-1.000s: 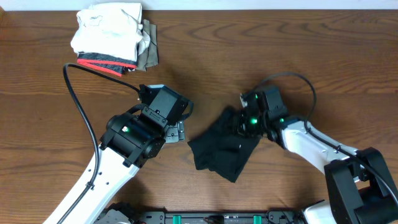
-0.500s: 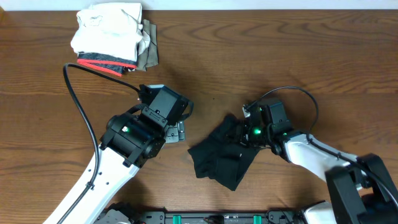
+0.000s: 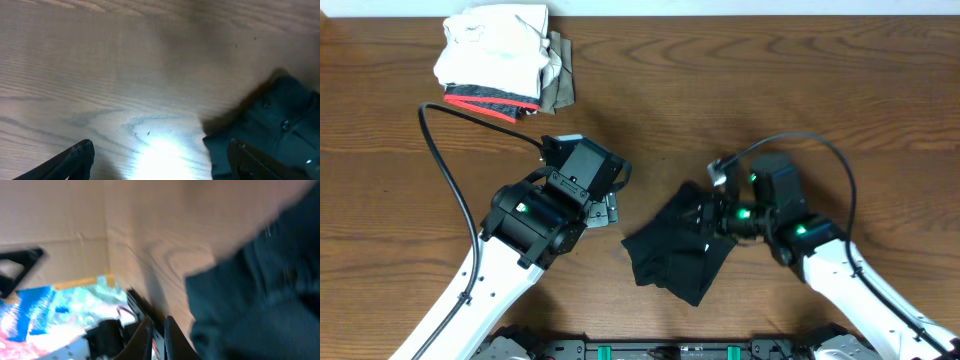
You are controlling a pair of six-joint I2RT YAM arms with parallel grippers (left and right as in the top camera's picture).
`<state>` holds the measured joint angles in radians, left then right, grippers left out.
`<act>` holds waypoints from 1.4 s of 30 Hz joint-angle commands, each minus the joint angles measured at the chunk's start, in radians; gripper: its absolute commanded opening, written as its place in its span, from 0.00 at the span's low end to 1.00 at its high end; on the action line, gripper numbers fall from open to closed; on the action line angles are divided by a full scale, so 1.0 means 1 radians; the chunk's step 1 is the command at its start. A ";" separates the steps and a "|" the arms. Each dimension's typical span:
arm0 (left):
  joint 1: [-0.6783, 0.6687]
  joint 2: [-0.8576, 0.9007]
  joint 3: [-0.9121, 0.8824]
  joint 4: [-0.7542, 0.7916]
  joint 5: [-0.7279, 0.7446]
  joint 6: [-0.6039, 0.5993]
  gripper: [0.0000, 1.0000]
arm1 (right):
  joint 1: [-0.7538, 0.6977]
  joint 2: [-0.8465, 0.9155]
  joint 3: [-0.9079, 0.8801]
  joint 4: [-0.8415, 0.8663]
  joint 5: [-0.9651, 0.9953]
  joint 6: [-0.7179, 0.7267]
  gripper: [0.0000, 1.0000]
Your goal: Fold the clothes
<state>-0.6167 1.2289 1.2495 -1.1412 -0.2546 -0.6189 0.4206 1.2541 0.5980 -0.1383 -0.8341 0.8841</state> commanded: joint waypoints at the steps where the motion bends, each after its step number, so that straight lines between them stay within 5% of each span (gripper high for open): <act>1: 0.005 -0.001 -0.002 0.011 -0.021 -0.031 0.86 | 0.051 0.018 -0.081 0.013 0.035 0.029 0.09; 12: 0.005 -0.001 -0.002 0.024 -0.020 -0.030 0.86 | 0.152 0.113 -0.353 0.269 0.068 0.140 0.33; 19: 0.005 -0.001 -0.002 0.020 -0.020 -0.030 0.87 | 0.151 0.153 -0.376 0.304 0.066 0.198 0.06; 26: 0.005 -0.001 -0.002 0.010 -0.020 -0.030 0.87 | 0.148 0.036 -0.319 0.392 0.040 0.209 0.04; 32: 0.005 -0.001 -0.002 -0.002 -0.020 -0.030 0.87 | 0.115 -0.097 -0.235 0.340 0.052 0.152 0.12; 38: 0.005 -0.001 -0.002 -0.002 -0.020 -0.030 0.87 | -0.002 -0.135 -0.177 0.289 0.077 0.056 0.46; 42: 0.005 -0.001 -0.002 -0.002 -0.020 -0.030 0.87 | -0.116 -0.100 -0.177 0.275 0.089 -0.025 0.49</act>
<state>-0.6167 1.2289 1.2495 -1.1408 -0.2546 -0.6327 0.3668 1.1290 0.4110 0.1425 -0.7662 0.9493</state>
